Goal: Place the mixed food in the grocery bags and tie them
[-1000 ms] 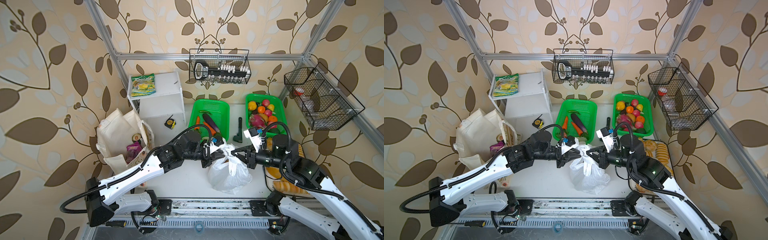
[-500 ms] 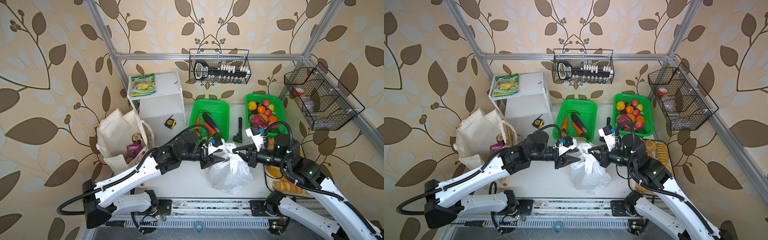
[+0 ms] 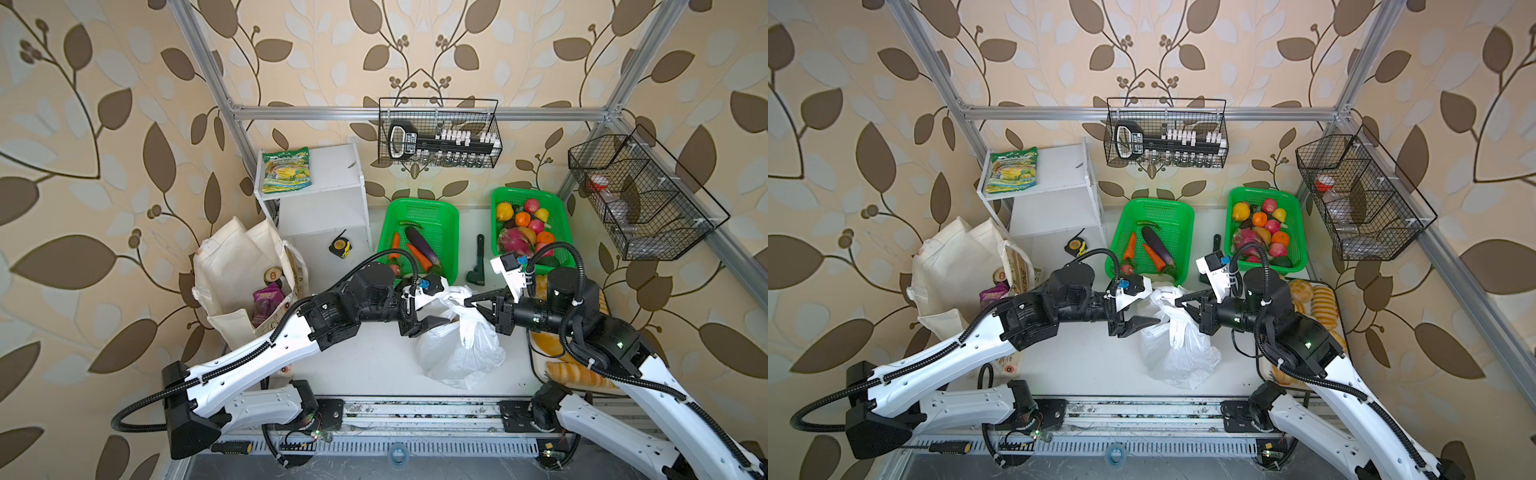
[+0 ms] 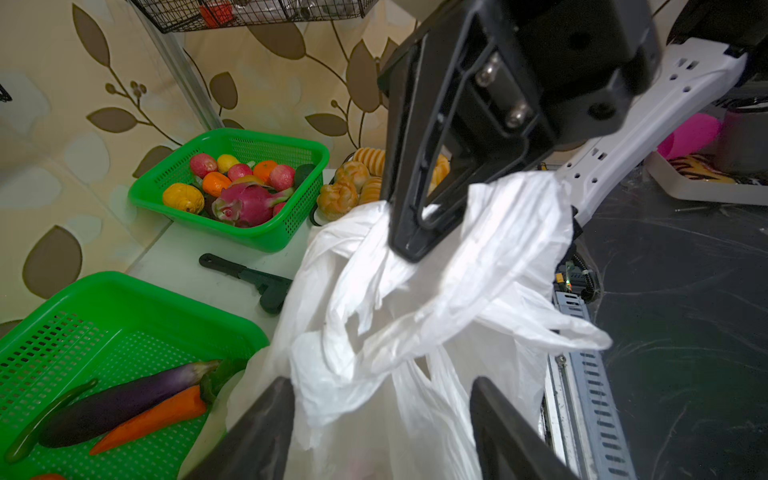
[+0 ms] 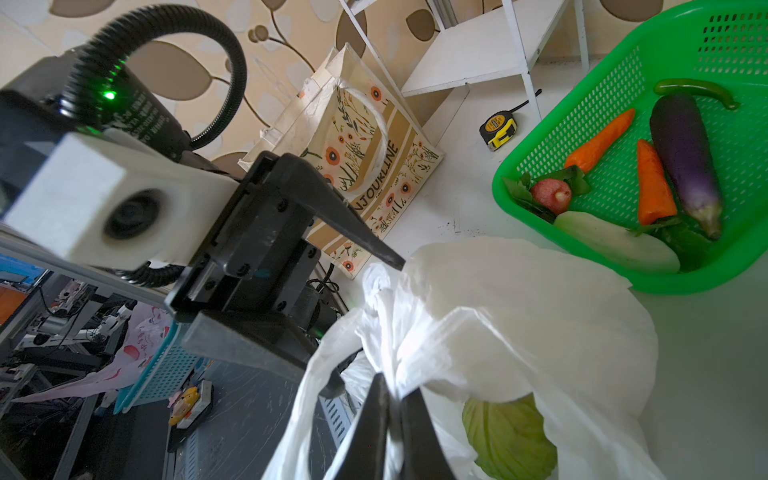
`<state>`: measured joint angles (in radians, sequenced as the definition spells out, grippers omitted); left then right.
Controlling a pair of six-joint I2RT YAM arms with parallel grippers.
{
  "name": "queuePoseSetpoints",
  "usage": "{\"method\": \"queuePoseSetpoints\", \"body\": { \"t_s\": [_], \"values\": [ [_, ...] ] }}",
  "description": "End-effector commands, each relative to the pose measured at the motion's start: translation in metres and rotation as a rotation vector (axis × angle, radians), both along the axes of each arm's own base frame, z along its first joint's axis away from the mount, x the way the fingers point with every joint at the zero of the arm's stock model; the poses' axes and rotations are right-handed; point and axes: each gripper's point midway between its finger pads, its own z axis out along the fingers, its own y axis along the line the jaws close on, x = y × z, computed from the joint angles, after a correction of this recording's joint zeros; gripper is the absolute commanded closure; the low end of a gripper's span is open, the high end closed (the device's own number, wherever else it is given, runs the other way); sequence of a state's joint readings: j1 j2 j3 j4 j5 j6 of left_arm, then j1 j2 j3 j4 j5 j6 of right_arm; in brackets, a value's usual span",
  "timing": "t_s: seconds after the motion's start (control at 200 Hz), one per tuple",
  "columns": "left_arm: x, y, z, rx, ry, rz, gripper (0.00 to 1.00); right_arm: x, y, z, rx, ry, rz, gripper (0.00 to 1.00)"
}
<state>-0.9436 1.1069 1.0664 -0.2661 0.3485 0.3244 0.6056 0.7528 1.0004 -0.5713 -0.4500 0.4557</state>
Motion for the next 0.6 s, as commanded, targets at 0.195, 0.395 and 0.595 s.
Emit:
{"method": "queuePoseSetpoints", "body": {
  "t_s": [0.195, 0.395, 0.595],
  "values": [
    [0.000, -0.005, 0.036, -0.074, -0.090, -0.015, 0.29, -0.001, 0.002, -0.003, 0.003, -0.010, 0.014, 0.91],
    [-0.011, -0.006, 0.037, -0.070, -0.053, -0.062, 0.44, 0.001, 0.001, -0.006, -0.005, -0.003, 0.007, 0.91],
    [-0.011, -0.009, 0.022, -0.020, -0.016, -0.070, 0.71, 0.000, 0.003, -0.002, 0.008, -0.011, 0.017, 0.91]
  ]
}}
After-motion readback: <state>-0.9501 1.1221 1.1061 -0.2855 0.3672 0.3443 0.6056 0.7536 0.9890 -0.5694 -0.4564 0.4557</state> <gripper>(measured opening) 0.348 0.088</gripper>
